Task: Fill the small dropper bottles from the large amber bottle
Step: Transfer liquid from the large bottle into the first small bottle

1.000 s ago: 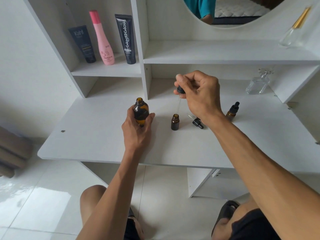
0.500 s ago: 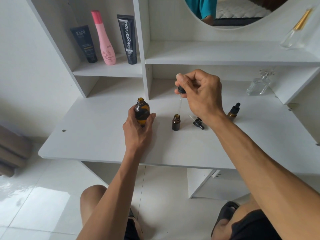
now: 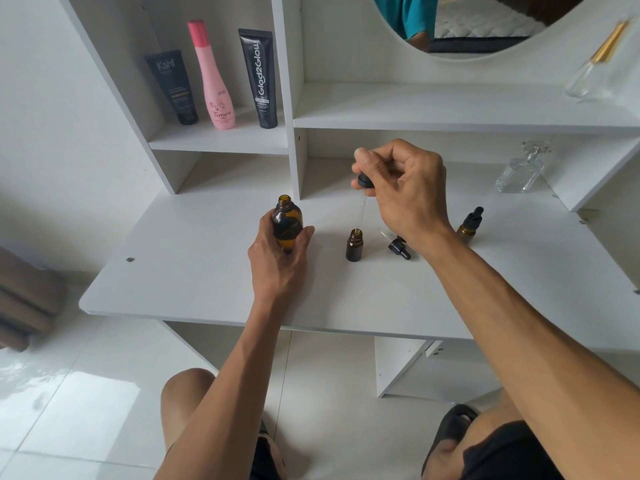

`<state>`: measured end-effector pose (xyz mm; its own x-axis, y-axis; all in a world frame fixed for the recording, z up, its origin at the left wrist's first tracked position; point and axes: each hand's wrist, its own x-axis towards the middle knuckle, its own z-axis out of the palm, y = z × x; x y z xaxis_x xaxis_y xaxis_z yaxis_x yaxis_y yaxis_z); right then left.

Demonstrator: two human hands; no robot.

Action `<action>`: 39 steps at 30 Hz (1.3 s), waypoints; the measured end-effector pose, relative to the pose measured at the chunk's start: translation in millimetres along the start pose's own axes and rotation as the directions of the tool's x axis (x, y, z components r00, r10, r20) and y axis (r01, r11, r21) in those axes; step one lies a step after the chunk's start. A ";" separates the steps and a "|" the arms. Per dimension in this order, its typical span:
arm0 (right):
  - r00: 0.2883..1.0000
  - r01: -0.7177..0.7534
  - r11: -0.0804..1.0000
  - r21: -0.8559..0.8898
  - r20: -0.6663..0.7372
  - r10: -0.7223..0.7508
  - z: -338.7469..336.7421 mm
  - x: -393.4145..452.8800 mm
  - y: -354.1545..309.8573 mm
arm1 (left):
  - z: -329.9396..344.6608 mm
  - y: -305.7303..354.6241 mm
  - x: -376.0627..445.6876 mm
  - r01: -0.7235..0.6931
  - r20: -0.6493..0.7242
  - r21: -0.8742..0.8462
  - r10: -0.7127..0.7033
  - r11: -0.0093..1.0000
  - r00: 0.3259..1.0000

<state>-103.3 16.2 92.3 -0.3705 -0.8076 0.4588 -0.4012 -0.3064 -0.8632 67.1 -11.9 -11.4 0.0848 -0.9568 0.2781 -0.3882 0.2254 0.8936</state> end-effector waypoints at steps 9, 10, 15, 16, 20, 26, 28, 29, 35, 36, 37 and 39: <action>0.999 -0.008 0.989 0.147 -0.032 0.013 1.1 10.1 -17.5 | -0.3 -1.0 0.0 0.026 0.003 -0.011 -0.026 1.000 1.000; 1.000 -0.002 0.987 0.160 -0.029 0.007 4.1 13.0 -21.3 | 0.0 -0.9 -0.1 0.028 0.003 -0.015 -0.028 0.999 1.000; 1.000 0.027 0.981 0.191 0.000 -0.027 31.0 25.2 -41.9 | 0.1 0.3 -1.2 0.041 0.005 -0.036 -0.041 0.999 0.999; 0.999 0.035 0.980 0.196 0.011 -0.038 37.5 27.0 -45.5 | -0.3 0.3 -1.3 0.042 0.007 -0.039 -0.042 0.998 0.999; 0.996 0.063 0.979 0.194 0.056 -0.075 58.0 32.1 -53.5 | -0.4 0.1 -1.0 0.041 0.019 -0.048 -0.040 0.998 0.999; 0.992 0.067 0.983 0.173 0.092 -0.084 71.9 32.9 -52.9 | -0.1 -0.9 -0.6 0.038 0.018 -0.064 -0.037 0.997 0.999; 0.991 0.068 0.984 0.165 0.101 -0.086 74.3 33.0 -51.7 | -0.8 -0.7 -0.1 0.036 0.017 -0.067 -0.035 0.997 0.999; 0.991 0.069 0.984 0.163 0.104 -0.086 75.4 33.0 -51.4 | -0.8 -0.3 0.0 0.035 0.019 -0.069 -0.033 0.997 0.999; 0.988 0.063 0.989 0.135 0.130 -0.081 79.8 32.6 -50.8 | -0.6 0.3 -0.6 0.035 0.022 -0.072 -0.034 0.997 0.999; 0.988 0.057 0.990 0.130 0.132 -0.074 80.4 32.1 -50.6 | -0.4 -0.2 -0.4 0.035 0.021 -0.071 -0.034 0.997 0.999; 0.989 0.052 0.990 0.130 0.133 -0.069 80.8 31.5 -50.5 | -0.4 -0.5 -0.2 0.035 0.022 -0.072 -0.034 0.997 0.999; 0.989 0.046 0.990 0.133 0.135 -0.064 82.1 30.1 -50.3 | -0.8 -0.4 -0.1 0.036 0.023 -0.075 -0.035 0.997 0.999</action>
<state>-25.5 -34.1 132.2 -0.2274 -0.8468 0.4808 -0.3033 -0.4076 -0.8613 67.9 -11.7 -11.6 0.0771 -0.9680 0.2390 -0.3150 0.2037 0.9270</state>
